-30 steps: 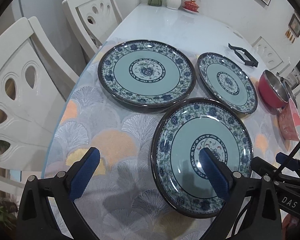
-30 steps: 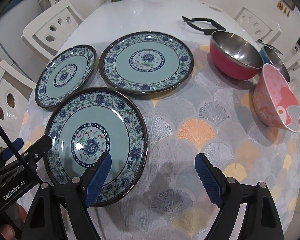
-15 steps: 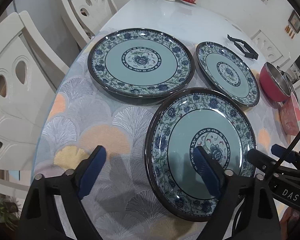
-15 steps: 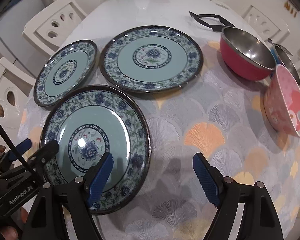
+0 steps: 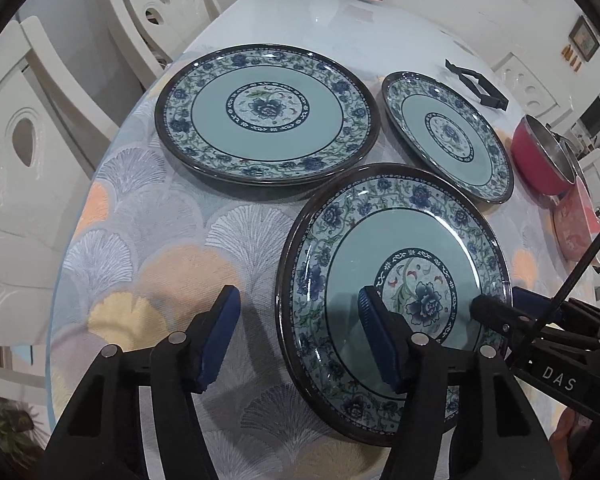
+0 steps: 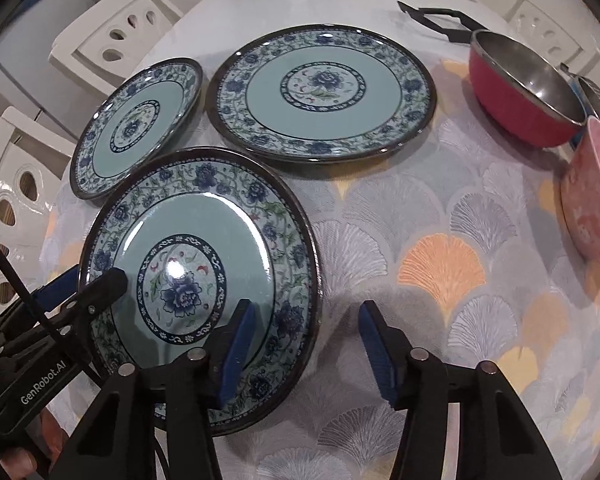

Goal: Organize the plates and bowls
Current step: 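Close the right tool on the plate rim and lift it upright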

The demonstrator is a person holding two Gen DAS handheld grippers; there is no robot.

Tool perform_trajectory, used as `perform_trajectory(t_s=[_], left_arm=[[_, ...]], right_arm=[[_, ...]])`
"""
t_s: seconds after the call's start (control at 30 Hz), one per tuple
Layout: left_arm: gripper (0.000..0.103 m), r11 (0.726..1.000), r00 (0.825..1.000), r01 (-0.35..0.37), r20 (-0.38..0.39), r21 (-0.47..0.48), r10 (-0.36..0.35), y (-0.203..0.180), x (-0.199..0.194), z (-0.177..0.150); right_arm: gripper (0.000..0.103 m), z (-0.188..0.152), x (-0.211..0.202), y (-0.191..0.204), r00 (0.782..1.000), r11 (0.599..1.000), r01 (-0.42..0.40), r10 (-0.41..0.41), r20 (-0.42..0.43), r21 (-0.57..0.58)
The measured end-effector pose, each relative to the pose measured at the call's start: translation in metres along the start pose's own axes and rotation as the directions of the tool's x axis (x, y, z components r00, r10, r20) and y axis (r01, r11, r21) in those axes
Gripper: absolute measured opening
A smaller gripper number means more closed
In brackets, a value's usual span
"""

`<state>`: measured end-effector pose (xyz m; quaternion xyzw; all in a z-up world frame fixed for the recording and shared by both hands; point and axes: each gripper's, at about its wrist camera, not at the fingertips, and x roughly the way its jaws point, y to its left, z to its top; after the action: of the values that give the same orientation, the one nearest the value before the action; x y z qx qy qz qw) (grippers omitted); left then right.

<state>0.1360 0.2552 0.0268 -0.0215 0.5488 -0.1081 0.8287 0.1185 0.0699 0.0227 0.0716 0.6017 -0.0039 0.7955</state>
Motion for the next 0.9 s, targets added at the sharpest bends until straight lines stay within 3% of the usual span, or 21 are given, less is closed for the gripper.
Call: perform_trajectory(t_s=[0.33, 0.47, 0.63, 0.9], left_arm=[[0.047, 0.997, 0.997, 0.080, -0.006, 0.005, -0.080, -0.005, -0.001, -0.001], [0.047, 0.997, 0.997, 0.076, -0.011, 0.011, -0.076, -0.006, 0.000, -0.002], [0.046, 0.996, 0.996, 0.088, -0.010, 0.012, -0.088, -0.002, -0.001, -0.003], [0.042, 0.995, 0.996, 0.093, -0.007, 0.021, -0.092, 0.000, 0.002, -0.002]], right_arm=[[0.042, -0.001, 0.000, 0.019, 0.999, 0.999, -0.031, 0.032, 0.005, -0.044], [0.041, -0.004, 0.001, 0.020, 1.000, 0.999, -0.023, 0.023, 0.006, -0.044], [0.030, -0.002, 0.000, 0.011, 0.999, 0.999, -0.038, 0.039, 0.016, -0.038], [0.028, 0.000, 0.001, 0.000, 0.997, 0.996, -0.080, 0.080, 0.020, -0.030]])
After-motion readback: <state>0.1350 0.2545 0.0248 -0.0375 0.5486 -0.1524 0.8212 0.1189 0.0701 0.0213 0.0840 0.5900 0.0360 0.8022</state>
